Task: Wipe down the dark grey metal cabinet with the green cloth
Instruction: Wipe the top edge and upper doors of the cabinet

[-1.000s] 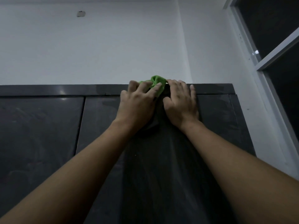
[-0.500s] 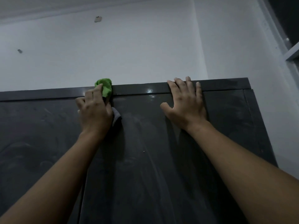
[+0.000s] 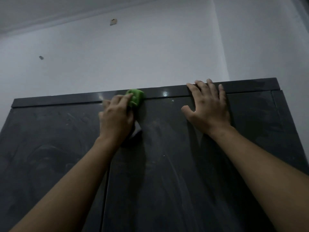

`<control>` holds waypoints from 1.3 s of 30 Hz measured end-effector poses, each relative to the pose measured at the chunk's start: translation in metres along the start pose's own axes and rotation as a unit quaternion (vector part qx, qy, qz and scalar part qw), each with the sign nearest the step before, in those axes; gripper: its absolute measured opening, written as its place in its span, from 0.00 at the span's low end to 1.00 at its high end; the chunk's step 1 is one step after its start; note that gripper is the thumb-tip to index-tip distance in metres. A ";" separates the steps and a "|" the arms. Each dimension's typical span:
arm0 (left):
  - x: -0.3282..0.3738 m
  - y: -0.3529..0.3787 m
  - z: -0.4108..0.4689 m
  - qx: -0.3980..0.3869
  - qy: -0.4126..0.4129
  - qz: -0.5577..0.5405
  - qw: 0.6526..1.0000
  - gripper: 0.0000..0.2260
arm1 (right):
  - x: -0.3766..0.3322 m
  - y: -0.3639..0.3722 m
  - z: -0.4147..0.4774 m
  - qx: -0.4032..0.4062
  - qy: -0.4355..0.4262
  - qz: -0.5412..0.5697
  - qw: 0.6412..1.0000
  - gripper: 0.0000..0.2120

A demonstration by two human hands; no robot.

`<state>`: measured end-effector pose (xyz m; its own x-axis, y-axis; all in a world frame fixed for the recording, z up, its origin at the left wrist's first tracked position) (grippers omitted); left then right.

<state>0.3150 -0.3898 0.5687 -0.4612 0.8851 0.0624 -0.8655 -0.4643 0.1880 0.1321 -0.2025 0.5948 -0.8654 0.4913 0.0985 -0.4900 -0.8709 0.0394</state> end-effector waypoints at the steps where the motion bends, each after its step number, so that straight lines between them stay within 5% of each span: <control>1: -0.003 0.000 0.006 0.010 -0.075 -0.010 0.997 0.23 | 0.000 0.000 -0.001 0.002 0.001 0.002 1.000 0.42; 5: 0.014 0.008 0.005 0.014 -0.120 -0.009 0.993 0.25 | 0.000 0.001 -0.001 0.004 -0.001 0.001 1.000 0.42; 14: 0.040 0.008 -0.030 -0.032 0.172 -0.047 0.983 0.23 | 0.000 0.001 -0.001 -0.004 -0.001 -0.008 1.000 0.41; 16: 0.022 0.003 -0.020 -0.031 0.129 -0.019 0.991 0.22 | 0.001 0.001 -0.001 -0.005 -0.002 -0.009 1.000 0.41; 19: 0.006 0.001 -0.009 0.000 -0.049 -0.052 0.997 0.22 | 0.001 0.001 -0.002 -0.005 -0.003 -0.015 1.000 0.40; 21: 0.012 0.003 -0.011 0.008 -0.076 -0.059 0.995 0.22 | 0.001 0.002 -0.002 -0.003 -0.005 -0.014 1.000 0.41; 29: 0.024 -0.001 -0.021 -0.005 0.039 -0.055 0.998 0.21 | 0.000 0.003 -0.004 -0.002 -0.003 -0.012 1.000 0.40; 34: 0.030 0.008 -0.014 0.028 -0.009 -0.080 0.996 0.16 | 0.000 0.000 -0.003 -0.007 -0.003 -0.010 1.000 0.40; 39: 0.045 0.007 -0.046 -0.033 0.140 -0.074 0.987 0.17 | -0.001 0.001 -0.005 -0.010 -0.007 -0.008 1.000 0.40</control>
<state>0.2795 -0.3548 0.5280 -0.3565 0.9038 -0.2368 -0.9341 -0.3397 0.1100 0.1322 -0.2039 0.5902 -0.8560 0.5049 0.1115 -0.5059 -0.8623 0.0209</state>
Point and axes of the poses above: each hand's wrist, its own z-axis towards the middle knuckle, its own y-axis out of the palm, x = y × z, the point moved 2 cm from there along z, towards the middle knuckle, and after that the axes turned 6 degrees about x, right-handed, at the moved point
